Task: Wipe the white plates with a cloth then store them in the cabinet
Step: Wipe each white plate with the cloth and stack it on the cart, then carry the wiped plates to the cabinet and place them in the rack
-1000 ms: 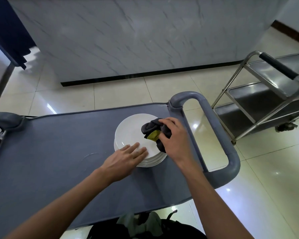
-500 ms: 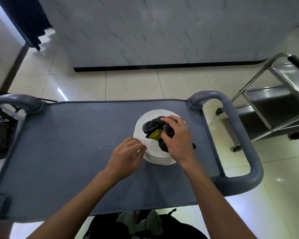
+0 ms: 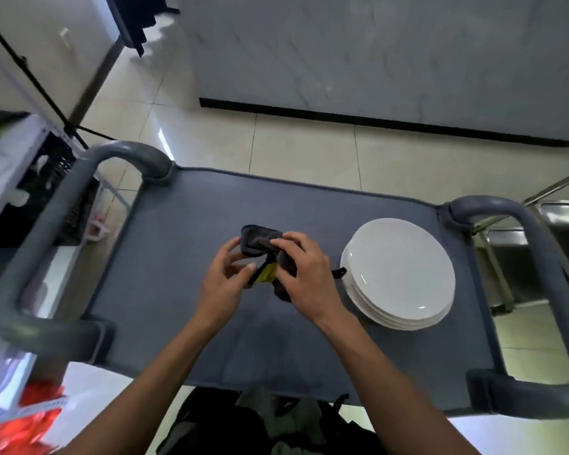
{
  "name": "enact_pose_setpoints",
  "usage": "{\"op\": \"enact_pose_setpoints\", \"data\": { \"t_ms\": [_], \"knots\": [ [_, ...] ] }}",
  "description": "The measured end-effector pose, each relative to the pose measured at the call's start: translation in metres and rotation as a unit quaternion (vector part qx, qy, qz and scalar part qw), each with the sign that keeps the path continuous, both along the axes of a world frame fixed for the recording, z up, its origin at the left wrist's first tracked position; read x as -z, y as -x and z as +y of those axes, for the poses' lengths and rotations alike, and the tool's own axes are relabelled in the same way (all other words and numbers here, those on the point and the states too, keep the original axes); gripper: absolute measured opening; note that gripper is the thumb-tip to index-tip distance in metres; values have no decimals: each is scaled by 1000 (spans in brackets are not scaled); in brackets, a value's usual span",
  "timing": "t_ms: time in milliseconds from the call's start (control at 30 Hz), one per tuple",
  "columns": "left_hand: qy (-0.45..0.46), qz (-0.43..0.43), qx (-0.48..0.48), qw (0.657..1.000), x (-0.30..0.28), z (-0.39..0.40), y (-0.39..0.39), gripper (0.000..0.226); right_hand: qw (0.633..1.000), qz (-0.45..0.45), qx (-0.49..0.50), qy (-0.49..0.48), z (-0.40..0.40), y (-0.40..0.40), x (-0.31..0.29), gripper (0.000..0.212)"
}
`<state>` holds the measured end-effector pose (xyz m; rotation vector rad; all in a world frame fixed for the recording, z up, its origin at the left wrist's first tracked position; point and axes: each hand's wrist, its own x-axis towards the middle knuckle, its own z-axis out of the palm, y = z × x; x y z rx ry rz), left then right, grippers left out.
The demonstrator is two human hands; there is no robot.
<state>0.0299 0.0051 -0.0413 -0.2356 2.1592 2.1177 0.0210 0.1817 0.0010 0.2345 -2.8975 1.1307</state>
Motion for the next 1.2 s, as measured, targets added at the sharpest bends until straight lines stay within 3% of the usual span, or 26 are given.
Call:
{"op": "enact_pose_setpoints", "data": {
  "t_ms": [200,333,500,700,900,1200],
  "knots": [
    [155,-37,28,987,30,-37,0,40,995,-73,5,-71,-41,-5,54,50],
    [252,-7,68,965,40,-49,3,43,981,-119,-13,-150,-57,-5,76,58],
    [320,16,129,939,46,-57,12,44,974,-137,6,-178,-62,-1,79,56],
    [334,11,137,933,45,-57,26,41,971,-156,25,-179,-59,0,75,55],
    [319,56,168,931,25,-45,46,37,981,-124,95,-114,-48,-5,45,50],
    [216,76,228,946,-27,32,75,38,968,12,245,-52,17,-28,-23,39]
  ]
}}
